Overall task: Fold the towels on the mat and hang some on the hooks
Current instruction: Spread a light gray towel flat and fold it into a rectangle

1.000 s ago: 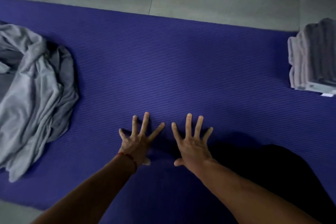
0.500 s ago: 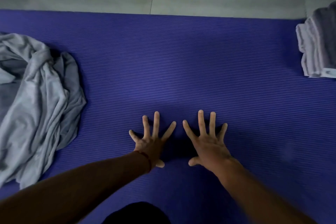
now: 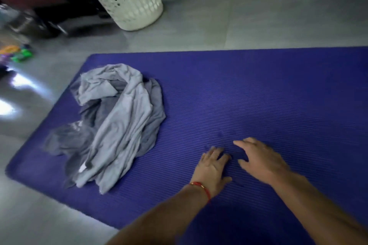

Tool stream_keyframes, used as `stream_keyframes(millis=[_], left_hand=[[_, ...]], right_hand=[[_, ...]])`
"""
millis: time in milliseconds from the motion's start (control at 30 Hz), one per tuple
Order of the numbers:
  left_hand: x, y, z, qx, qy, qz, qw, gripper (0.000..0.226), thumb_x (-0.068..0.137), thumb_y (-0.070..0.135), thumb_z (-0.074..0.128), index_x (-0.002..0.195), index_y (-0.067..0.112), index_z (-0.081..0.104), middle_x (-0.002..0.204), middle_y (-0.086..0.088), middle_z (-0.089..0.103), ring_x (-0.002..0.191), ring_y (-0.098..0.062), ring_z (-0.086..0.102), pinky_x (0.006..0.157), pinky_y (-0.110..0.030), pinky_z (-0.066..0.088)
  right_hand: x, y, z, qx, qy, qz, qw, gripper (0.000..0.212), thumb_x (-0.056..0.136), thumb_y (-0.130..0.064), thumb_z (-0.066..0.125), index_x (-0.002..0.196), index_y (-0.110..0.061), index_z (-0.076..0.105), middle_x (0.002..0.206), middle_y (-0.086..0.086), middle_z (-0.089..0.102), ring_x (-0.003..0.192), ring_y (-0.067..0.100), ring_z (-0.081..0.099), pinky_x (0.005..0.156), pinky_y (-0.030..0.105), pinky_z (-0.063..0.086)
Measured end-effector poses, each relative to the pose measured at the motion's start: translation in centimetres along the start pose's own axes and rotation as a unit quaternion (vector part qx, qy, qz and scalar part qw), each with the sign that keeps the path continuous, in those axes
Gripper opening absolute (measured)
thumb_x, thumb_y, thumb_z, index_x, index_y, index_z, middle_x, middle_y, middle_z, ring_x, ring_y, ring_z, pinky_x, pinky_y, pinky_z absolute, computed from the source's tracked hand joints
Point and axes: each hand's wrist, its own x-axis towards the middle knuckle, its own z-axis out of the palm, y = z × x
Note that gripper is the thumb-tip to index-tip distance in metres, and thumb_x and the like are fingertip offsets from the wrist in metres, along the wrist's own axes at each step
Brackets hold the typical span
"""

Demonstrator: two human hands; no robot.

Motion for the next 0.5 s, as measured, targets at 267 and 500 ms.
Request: stream_keyframes(millis=[267,500], left_hand=[[-6.9,-21.4,-8.2,0.144,0.282,-0.379,0.869,0.055,0.090,0.034,0.065,0.139,0.025,0.042,0.154,-0.022,0.032,0.143,-0.040,0.032,0.110,-0.072,0.018],[-7.9,-27.5,-11.4,-0.076,0.282,-0.375,0.880,0.071,0.093,0.015,0.060,0.153,0.034,0.027,0.134,-0.022,0.042,0.109,-0.041,0.058,0.097,-0.051,0.049]], right_hand=[[-2.0,-8.1,-0.6,0.015,-0.007,-0.128,0.992,0.041,0.106,-0.038,0.049,0.146,-0.034,0.047,0.152,-0.020,0.031,0.125,0.003,0.048,0.106,0.025,0.042],[-4.0,-6.5,1.5,0.012,-0.059,-0.121,0.991,0.035,0.105,-0.042,0.048,0.140,-0.045,0.044,0.147,-0.027,0.023,0.127,0.001,0.045,0.108,0.024,0.041]])
